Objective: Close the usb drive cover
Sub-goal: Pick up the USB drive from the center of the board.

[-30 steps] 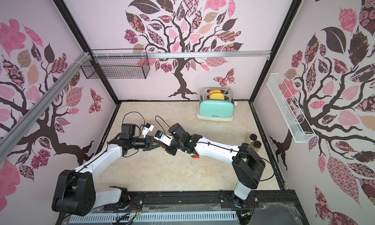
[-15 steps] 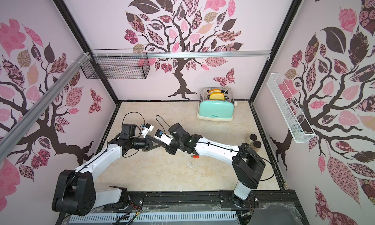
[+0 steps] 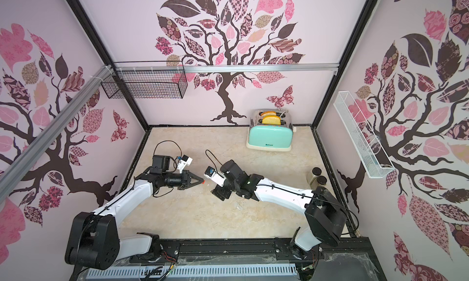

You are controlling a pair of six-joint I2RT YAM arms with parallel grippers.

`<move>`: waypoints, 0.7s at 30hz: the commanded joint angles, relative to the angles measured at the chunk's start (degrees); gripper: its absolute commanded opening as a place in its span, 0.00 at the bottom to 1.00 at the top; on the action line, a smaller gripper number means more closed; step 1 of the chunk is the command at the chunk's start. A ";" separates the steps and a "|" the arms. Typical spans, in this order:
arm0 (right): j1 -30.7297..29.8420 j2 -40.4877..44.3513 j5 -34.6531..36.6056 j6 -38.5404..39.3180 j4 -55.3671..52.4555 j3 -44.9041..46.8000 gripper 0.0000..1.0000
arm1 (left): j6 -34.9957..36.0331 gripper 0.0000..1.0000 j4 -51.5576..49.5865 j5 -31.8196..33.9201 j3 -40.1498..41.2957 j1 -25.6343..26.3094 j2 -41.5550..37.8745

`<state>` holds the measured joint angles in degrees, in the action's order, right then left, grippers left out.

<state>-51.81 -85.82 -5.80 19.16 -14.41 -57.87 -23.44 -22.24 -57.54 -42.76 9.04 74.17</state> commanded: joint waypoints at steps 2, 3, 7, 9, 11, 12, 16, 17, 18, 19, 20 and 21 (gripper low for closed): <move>2.45 1.80 3.59 -4.59 -5.98 -0.53 0.88 | 1.88 0.00 -0.74 0.59 -1.64 -0.19 0.13; 2.83 1.65 4.50 -5.85 -7.38 -0.82 0.91 | 2.39 0.00 -1.56 0.99 -1.91 -0.26 0.00; 5.25 1.38 1.67 -10.20 -10.85 -0.64 0.99 | 2.36 0.00 -1.13 0.88 -1.42 -0.28 -0.74; 6.14 0.53 1.65 -12.36 -12.33 -0.73 0.99 | 2.58 0.00 -1.58 0.89 -1.74 -0.33 -0.65; 6.94 -1.00 1.72 -14.63 -14.96 -1.68 0.99 | 2.96 0.00 -2.30 1.08 -2.54 -0.44 -0.51; 7.15 -1.71 1.44 -15.46 -15.45 -1.88 0.99 | 2.96 0.00 -2.20 1.03 -2.68 -0.42 -0.28; 7.35 -4.94 0.97 -17.26 -16.93 -2.53 0.99 | 3.97 0.00 -3.56 1.59 -3.45 -0.48 0.89; 7.72 -5.71 0.77 -17.99 -17.37 -2.77 0.99 | 4.12 0.00 -3.73 1.72 -3.51 -0.43 0.76; 8.23 -6.50 0.03 -18.67 -17.12 -2.66 0.99 | 4.04 0.00 -3.46 1.73 -3.32 -0.47 0.67; 8.83 -7.23 -1.12 -19.21 -16.48 -2.23 0.99 | 3.81 0.00 -3.07 1.58 -3.09 -0.45 0.67; 9.40 -8.00 -2.14 -19.48 -16.20 -2.08 0.99 | 3.78 0.00 -2.86 1.51 -2.86 -0.47 0.79; 10.21 -8.91 -2.85 -19.87 -16.43 -2.30 0.99 | 3.88 0.00 -3.08 1.62 -2.89 -0.50 0.80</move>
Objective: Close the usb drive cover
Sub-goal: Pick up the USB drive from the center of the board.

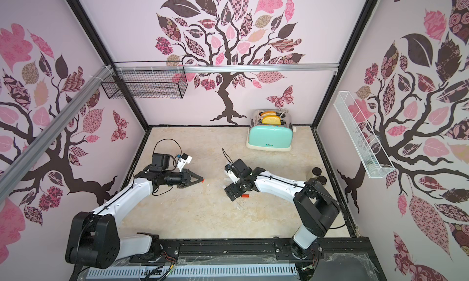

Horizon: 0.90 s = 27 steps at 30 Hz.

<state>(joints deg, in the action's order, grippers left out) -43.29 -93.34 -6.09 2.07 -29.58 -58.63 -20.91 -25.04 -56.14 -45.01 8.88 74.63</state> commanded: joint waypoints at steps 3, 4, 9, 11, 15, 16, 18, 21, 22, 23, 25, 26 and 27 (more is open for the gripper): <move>2.93 -3.31 -3.64 -3.86 -2.37 -2.43 0.97 | 2.01 0.00 -1.10 0.86 -0.66 -0.35 -0.51; 2.91 -3.77 -3.95 -3.83 -1.85 -2.19 0.97 | 1.69 0.00 -0.48 0.77 -0.29 -0.32 -0.63; 3.02 -6.32 -3.63 -3.42 -4.47 -3.95 0.94 | 1.88 0.00 -1.66 0.89 -1.61 -0.37 0.03; 3.00 -6.41 -4.25 -3.41 -3.95 -3.68 0.93 | 1.84 0.00 -1.12 0.64 -1.58 -0.41 0.49; 2.91 -7.17 -3.06 -3.42 -7.25 -5.26 0.86 | 2.44 0.00 -1.88 1.22 -1.57 -0.37 0.34; 2.96 -6.84 -3.34 -3.71 -7.28 -5.16 0.86 | 2.24 0.00 -1.37 1.18 -1.21 -0.39 0.04; 2.99 -6.27 -4.10 -3.75 -7.19 -4.51 0.84 | 1.68 0.00 -0.25 0.45 -0.52 -0.41 0.05; 2.90 -6.25 -3.53 -4.36 -8.89 -4.57 0.81 | 2.21 0.00 -1.40 0.92 -1.17 -0.41 -0.01; 2.95 -6.03 -4.13 -4.73 -8.64 -4.09 0.81 | 2.30 0.00 -1.39 0.96 -1.28 -0.39 -0.06; 2.90 -5.66 -4.85 -5.02 -7.77 -3.14 0.80 | 2.07 0.00 -0.98 0.79 -1.21 -0.37 -0.03; 2.84 -5.68 -5.44 -5.06 -6.72 -2.05 0.80 | 1.75 0.00 -0.50 0.32 -0.86 -0.31 0.57; 2.86 -6.00 -5.02 -5.05 -7.29 -2.14 0.79 | 1.88 0.00 -0.70 0.43 -1.02 -0.33 0.61; 2.85 -6.32 -4.57 -5.13 -8.05 -2.36 0.78 | 2.20 0.00 -1.37 0.83 -1.38 -0.40 0.51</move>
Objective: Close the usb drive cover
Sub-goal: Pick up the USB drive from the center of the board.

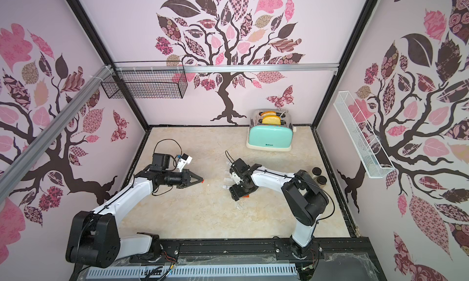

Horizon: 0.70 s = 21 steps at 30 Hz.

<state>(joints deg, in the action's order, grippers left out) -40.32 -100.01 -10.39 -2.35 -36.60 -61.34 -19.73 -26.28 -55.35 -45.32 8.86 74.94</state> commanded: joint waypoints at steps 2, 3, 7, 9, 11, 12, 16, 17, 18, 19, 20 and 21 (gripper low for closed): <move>-0.28 0.80 -0.50 -1.20 -0.61 1.11 0.78 | 1.15 0.00 -0.03 0.09 -0.92 -0.34 -0.22; -0.25 1.22 -1.13 -1.31 0.10 1.76 0.78 | 0.78 0.00 0.57 -0.17 -0.53 -0.28 -0.32; -0.29 1.94 -0.86 -1.72 -1.18 2.33 0.76 | 0.91 0.00 0.11 0.15 -0.29 -0.35 -0.75; -0.62 2.83 -1.03 -2.01 -0.64 3.26 0.73 | 0.71 0.00 0.73 0.00 0.04 -0.34 -0.94; -1.24 2.56 -0.54 -1.58 -1.19 2.97 0.71 | 0.38 0.00 1.07 -0.28 -0.06 -0.33 -0.44; -1.67 2.15 -0.03 -1.57 -2.02 2.50 0.69 | 0.67 0.00 0.44 -0.20 -0.63 -0.28 -0.11; -3.72 1.47 2.50 -2.00 -3.90 0.97 0.62 | 0.75 0.00 0.22 -0.25 -1.29 -0.25 0.35; -4.09 0.97 3.14 -1.91 -4.51 0.39 0.60 | 0.81 0.00 0.29 -0.37 -1.20 -0.27 0.55; -4.22 0.47 4.01 -1.96 -5.55 -0.48 0.57 | 1.04 0.00 0.05 -0.13 -1.22 -0.31 0.52; -4.24 0.03 4.84 -1.92 -6.72 -1.28 0.55 | 1.24 0.00 -0.36 0.17 -1.21 -0.31 0.26; -4.24 -0.18 5.79 -2.06 -7.96 -2.04 0.52 | 1.36 0.00 -0.58 0.40 -1.09 -0.34 -0.17; -4.22 -0.11 6.36 -2.32 -8.63 -2.44 0.51 | 1.31 0.00 -0.19 0.29 -0.75 -0.39 -0.65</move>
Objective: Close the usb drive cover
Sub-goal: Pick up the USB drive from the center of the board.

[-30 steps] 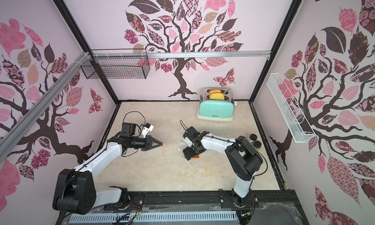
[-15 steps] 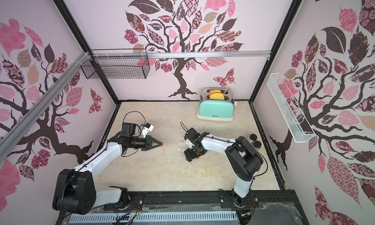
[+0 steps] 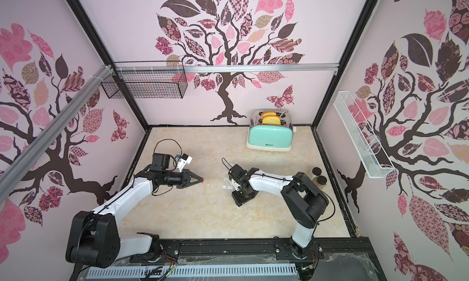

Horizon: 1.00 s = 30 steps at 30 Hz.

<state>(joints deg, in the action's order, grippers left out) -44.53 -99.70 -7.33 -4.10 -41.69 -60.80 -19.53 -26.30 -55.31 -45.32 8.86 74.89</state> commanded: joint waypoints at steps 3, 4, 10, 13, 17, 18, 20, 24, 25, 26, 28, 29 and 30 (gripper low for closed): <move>0.01 -0.29 5.73 -1.47 -3.96 -3.65 0.49 | 0.52 0.00 0.95 -0.32 0.16 -0.37 -0.57; -0.01 -0.76 6.82 -1.80 -4.75 -4.31 0.48 | 0.69 0.00 0.48 -0.14 -0.11 -0.37 -0.52; -0.98 -2.59 6.19 -5.70 -4.25 -5.60 0.46 | 0.96 0.00 0.43 -0.17 -0.36 -0.44 -0.25; -2.33 -3.68 6.36 -6.94 -5.22 -7.11 0.53 | 1.26 0.00 -0.27 0.42 -0.56 -0.52 -0.83; -3.28 -5.32 6.80 -7.75 -4.72 -7.76 0.56 | 0.78 0.00 0.50 -0.11 -0.10 -0.52 -0.54; -3.30 -6.07 7.40 -7.76 -6.02 -8.30 0.56 | 1.13 0.00 -0.09 0.26 -0.48 -0.56 -0.77; -3.28 -5.93 8.29 -8.25 -6.29 -7.64 0.55 | 1.10 0.00 0.04 0.25 -0.27 -0.59 -1.08; -3.11 -5.89 10.14 -8.22 -6.61 -6.43 0.50 | 0.95 0.00 0.11 0.28 -0.18 -0.52 -0.88; -3.10 -5.94 10.54 -8.42 -7.30 -6.53 0.48 | 1.07 0.00 -0.06 0.37 -0.27 -0.53 -1.10; -3.04 -5.67 10.67 -8.60 -7.28 -6.20 0.46 | 1.03 0.00 0.09 0.38 -0.15 -0.51 -1.39; -2.83 -5.07 10.35 -8.95 -5.93 -5.17 0.42 | 0.58 0.00 0.98 -0.12 0.42 -0.51 -1.18; -2.52 -5.14 10.00 -8.81 -5.59 -5.03 0.40 | 0.64 0.00 0.92 -0.08 0.33 -0.54 -0.94; -2.00 -5.60 9.88 -8.66 -6.20 -5.37 0.38 | 0.75 0.00 0.52 0.09 0.00 -0.54 -0.89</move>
<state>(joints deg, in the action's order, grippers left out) -47.48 -105.08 1.80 -12.21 -47.31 -66.76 -19.44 -26.22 -55.24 -45.32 8.60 74.72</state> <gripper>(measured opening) 0.395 0.098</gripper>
